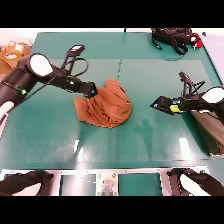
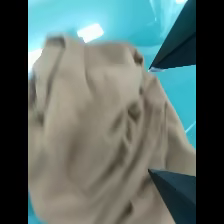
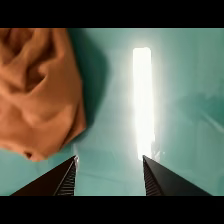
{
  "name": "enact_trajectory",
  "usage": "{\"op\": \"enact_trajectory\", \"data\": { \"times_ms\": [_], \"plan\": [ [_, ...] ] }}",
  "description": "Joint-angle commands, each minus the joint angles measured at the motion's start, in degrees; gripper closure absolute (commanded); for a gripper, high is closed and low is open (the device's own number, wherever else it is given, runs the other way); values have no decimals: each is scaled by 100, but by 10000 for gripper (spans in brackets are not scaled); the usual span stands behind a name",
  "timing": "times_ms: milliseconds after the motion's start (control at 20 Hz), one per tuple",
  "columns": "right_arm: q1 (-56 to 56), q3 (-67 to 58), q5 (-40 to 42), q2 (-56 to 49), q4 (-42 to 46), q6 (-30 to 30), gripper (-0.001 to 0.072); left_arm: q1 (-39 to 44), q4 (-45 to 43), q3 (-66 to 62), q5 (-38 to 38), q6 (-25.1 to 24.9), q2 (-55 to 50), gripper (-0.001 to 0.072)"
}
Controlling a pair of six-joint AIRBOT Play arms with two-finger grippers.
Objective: Fold the shirts.
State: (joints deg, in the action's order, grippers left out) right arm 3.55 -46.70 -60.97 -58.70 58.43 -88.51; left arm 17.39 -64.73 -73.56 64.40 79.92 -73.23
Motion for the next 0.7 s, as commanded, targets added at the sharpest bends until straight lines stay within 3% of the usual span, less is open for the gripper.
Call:
{"op": "enact_trajectory", "data": {
  "times_ms": [0,50,300,500,550,650],
  "plan": [
    [343,-61,240,-422,-459,431,233,-721,-48,221,214,133,-105,12],
    [328,-101,389,-660,-627,616,203,-841,-79,426,210,184,-133,12],
    [-144,-828,461,-2068,-1843,1705,204,-999,304,2011,-330,247,-358,13],
    [-678,-2044,498,-3233,-1843,1652,204,-999,1370,2791,-1287,-118,-380,15],
    [-804,-2396,490,-3543,-1858,1655,204,-999,1672,2898,-1475,-249,-380,54],
    [-1040,-2994,404,-4048,-1893,1655,204,-999,2098,3099,-1805,-522,-380,210]
  ]
}}
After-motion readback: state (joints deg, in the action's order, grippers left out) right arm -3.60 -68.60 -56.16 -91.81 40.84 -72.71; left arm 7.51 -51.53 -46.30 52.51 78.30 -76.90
